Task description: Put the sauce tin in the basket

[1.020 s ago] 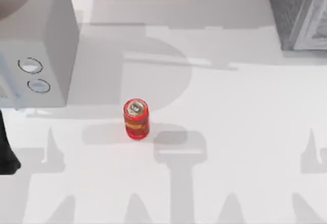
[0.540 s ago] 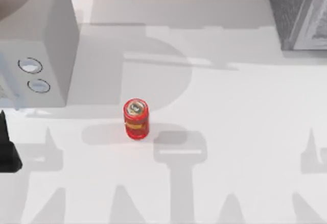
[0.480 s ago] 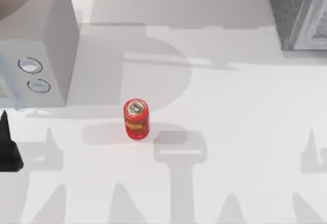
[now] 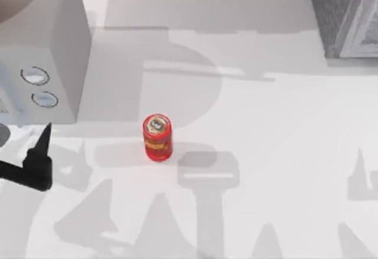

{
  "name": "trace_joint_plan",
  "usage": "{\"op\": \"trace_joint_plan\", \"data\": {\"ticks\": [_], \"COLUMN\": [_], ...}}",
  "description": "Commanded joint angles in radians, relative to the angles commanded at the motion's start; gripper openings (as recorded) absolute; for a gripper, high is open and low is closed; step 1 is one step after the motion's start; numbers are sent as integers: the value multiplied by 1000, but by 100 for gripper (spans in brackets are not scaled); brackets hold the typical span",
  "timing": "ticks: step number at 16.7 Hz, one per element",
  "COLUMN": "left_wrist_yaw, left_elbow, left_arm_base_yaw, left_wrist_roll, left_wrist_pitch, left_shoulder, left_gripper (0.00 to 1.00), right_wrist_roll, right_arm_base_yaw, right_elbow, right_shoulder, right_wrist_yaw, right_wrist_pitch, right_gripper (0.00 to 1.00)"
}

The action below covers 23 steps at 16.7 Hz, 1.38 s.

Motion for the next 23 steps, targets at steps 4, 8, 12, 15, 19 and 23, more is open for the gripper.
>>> {"op": "trace_joint_plan", "data": {"ticks": [4,8,12,15,19,23], "left_wrist_yaw": [180,389,612,778,976,1125], "left_elbow": [73,175,297,388,494,589], "left_arm_base_yaw": [-16,-22,-20,-18,-19,-21], "left_wrist_roll": [36,34,0,-34,-77,-107], "left_wrist_pitch": [218,438,646,787,942,1051], "left_shoulder": [339,680,998,1214,1454,1613], "left_gripper": [100,100,100,100,100,100], "right_wrist_roll": [0,0,0,0,0,0], "right_arm_base_yaw": [0,0,0,0,0,0], "right_elbow": [0,0,0,0,0,0], "right_shoulder": [0,0,0,0,0,0], "right_wrist_yaw": [0,0,0,0,0,0], "right_wrist_pitch": [0,0,0,0,0,0], "right_gripper": [100,100,100,100,100,100]}}
